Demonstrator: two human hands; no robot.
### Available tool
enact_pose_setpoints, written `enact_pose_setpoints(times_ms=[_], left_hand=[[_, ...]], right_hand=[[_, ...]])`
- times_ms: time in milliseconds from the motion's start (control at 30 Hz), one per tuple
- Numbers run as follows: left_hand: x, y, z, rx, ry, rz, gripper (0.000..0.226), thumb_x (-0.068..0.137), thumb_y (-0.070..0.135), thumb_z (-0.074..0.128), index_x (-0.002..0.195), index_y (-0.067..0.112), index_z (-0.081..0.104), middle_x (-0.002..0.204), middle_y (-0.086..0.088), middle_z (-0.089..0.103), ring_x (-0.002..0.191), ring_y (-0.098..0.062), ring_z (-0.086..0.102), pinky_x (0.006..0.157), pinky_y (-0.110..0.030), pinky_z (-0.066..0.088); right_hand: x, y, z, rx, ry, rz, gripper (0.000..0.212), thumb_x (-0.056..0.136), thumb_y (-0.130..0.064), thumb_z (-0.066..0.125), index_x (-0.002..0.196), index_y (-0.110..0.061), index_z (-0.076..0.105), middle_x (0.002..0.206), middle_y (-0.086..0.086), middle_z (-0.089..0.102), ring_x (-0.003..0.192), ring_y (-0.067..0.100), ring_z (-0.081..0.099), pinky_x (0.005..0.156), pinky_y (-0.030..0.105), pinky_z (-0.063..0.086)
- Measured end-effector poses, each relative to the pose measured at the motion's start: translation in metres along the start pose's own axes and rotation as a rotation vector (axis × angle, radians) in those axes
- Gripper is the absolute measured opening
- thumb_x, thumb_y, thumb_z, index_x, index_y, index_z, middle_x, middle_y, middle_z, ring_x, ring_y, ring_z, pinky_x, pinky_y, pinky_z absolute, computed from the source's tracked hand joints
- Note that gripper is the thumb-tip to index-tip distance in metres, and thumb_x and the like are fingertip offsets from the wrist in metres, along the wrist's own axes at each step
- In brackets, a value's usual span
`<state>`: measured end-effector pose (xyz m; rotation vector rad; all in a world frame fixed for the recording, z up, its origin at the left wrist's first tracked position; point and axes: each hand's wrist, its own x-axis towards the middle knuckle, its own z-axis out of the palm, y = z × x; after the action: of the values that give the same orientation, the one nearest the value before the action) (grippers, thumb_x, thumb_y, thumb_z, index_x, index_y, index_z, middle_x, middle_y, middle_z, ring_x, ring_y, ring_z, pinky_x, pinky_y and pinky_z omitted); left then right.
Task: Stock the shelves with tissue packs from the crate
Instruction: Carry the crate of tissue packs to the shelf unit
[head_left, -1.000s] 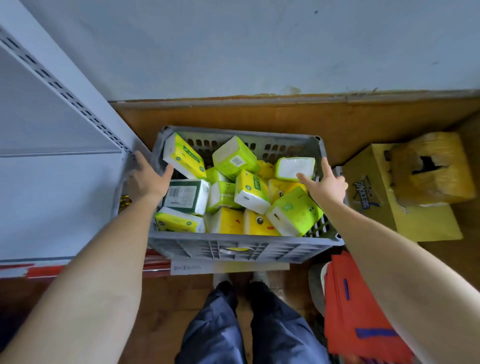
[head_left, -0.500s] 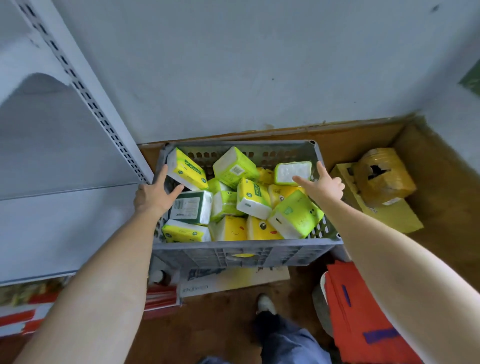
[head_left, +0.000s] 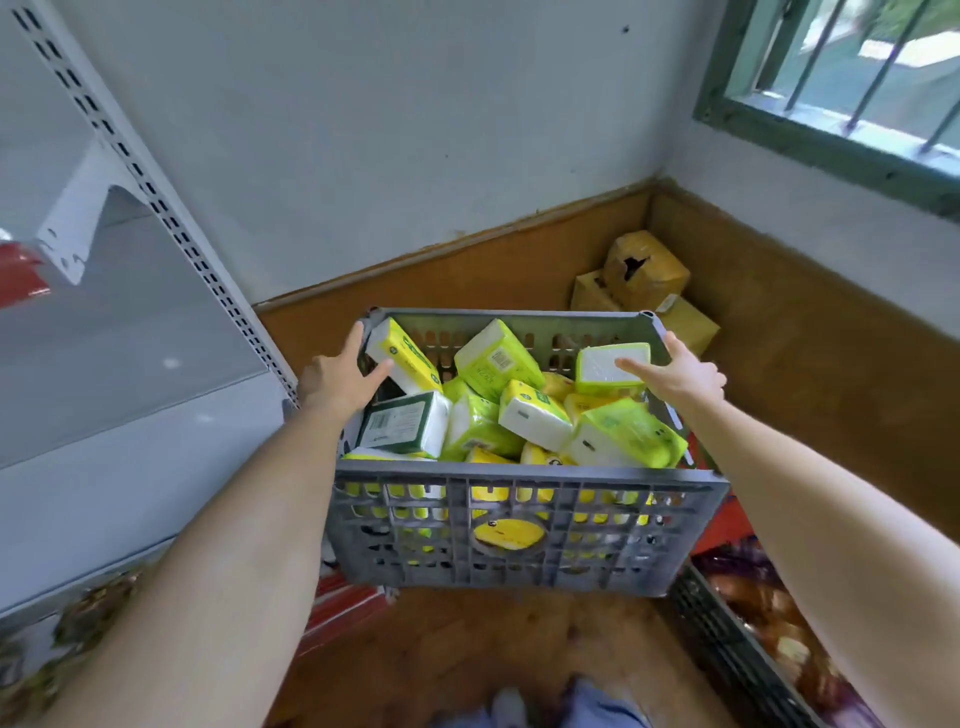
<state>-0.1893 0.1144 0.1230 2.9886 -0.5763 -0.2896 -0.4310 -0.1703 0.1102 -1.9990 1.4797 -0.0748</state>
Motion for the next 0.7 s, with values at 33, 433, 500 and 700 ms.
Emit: enact_pose_setpoints(times_ms=[33,433,500,700], left_hand=[[-0.008,0.009,0.002,0.030,-0.013,0.038,0.073,0.088,0.069,0.028,0.149,0.039,0.000,0.114,-0.024,0.057,0.097,-0.036,0.058,0.064,-0.032,0.043],[-0.096,0.132,0.038,0.034,-0.050,0.362,0.073,0.088,0.069,0.023,0.148,0.039,-0.006,0.111,-0.025,0.054,0.088,-0.035,0.057,0.067,-0.033,0.043],[-0.112,0.159,0.035,0.021,-0.027,0.429,0.071,0.089,0.067,0.023,0.148,0.039,-0.005,0.115,-0.025,0.054,0.098,-0.038,0.056,0.073,-0.036,0.044],[-0.160,0.223,0.032,0.003,-0.005,0.587,0.066,0.092,0.064,0.022,0.148,0.040,-0.004,0.121,-0.021,0.054,0.108,-0.039,0.055,0.078,-0.038,0.045]], right_hand=[[-0.006,0.015,-0.005,0.004,0.008,0.025,0.091,0.072,-0.070,0.058,0.146,-0.037,0.017,0.139,0.024,0.034,0.131,0.038,0.027,0.104,0.043,0.030],[-0.106,0.199,-0.088,0.070,0.175,0.264,0.092,0.070,-0.070,0.061,0.145,-0.039,0.017,0.135,0.020,0.044,0.125,0.039,0.036,0.095,0.041,0.036],[-0.126,0.223,-0.110,0.081,0.247,0.287,0.093,0.070,-0.070,0.061,0.145,-0.040,0.015,0.133,0.021,0.045,0.123,0.039,0.036,0.094,0.041,0.038],[-0.181,0.281,-0.156,0.141,0.421,0.393,0.088,0.075,-0.063,0.063,0.146,-0.040,0.016,0.133,0.025,0.041,0.124,0.039,0.034,0.096,0.042,0.037]])
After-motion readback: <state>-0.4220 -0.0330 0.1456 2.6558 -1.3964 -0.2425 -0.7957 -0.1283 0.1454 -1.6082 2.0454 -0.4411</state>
